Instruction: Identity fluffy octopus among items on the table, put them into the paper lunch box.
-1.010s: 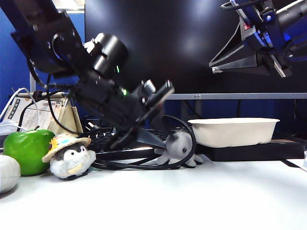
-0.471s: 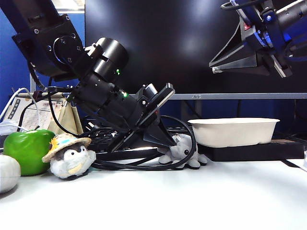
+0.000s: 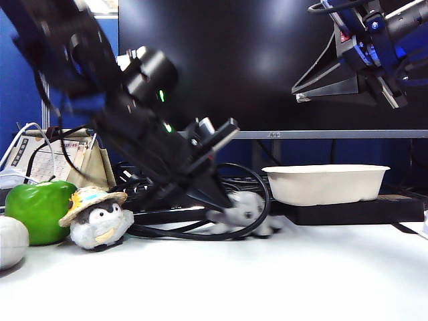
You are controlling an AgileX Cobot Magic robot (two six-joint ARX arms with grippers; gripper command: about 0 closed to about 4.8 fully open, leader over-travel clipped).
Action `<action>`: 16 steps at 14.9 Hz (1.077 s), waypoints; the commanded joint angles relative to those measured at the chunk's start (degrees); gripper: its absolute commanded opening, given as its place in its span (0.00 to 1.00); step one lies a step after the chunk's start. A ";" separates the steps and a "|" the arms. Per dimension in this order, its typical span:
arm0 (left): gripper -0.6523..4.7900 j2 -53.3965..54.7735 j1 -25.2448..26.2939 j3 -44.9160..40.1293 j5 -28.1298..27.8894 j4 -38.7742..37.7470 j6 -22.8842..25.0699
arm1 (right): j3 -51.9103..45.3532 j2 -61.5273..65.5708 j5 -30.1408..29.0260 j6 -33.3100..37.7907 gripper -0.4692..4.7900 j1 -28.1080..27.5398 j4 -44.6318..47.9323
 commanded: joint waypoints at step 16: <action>0.11 -15.63 -0.07 0.02 -7.50 -15.65 7.63 | 0.24 -0.20 -0.09 -0.17 0.19 0.02 0.66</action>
